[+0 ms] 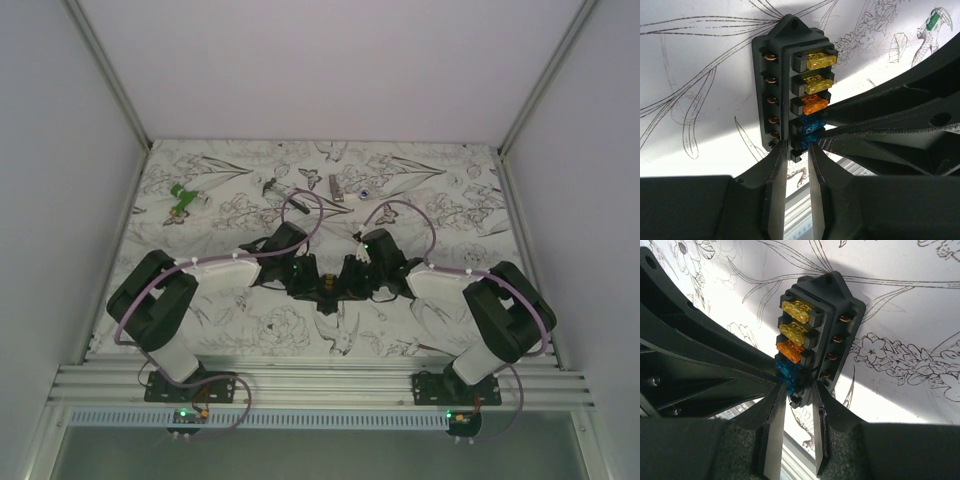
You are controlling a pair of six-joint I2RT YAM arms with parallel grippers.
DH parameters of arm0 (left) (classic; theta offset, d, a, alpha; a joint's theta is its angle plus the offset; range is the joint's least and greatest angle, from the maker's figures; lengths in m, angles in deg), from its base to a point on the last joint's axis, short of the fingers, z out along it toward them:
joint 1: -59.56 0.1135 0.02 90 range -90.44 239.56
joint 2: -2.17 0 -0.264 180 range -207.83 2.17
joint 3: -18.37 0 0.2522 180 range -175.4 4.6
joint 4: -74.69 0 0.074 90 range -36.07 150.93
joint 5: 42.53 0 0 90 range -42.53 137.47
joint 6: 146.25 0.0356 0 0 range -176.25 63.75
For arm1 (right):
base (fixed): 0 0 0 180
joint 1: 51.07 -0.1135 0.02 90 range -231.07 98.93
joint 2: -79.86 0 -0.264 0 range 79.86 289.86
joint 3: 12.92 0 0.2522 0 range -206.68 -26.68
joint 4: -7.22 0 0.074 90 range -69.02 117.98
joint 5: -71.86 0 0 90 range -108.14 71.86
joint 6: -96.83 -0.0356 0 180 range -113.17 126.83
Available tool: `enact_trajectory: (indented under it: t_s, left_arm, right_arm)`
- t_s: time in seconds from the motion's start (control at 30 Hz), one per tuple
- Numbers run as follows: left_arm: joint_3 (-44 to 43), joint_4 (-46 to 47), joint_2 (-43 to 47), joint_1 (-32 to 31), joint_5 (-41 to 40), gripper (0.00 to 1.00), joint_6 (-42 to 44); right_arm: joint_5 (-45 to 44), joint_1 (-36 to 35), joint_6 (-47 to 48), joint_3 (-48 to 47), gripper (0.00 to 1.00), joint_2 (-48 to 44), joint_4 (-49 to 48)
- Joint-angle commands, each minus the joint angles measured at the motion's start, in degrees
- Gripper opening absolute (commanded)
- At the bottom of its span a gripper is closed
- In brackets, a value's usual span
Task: Snap on the fuse box
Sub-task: Adjust the fuse box base at the center of the board.
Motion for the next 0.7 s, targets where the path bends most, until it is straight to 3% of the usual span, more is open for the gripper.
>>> enact_trajectory:
  t_s: [0.0, 0.67]
  left_arm:
    - [1.44, -1.80, -6.51, -1.66, -3.16, 0.15, -1.13]
    - [3.11, -5.08, -12.20, -1.18, -7.66, 0.06, -1.88]
  right_arm:
    - [-8.25, -4.22, 3.27, 1.85, 0.23, 8.93, 8.24]
    - [-18.37, -7.22, 3.98, 0.69, 0.13, 19.26, 17.07]
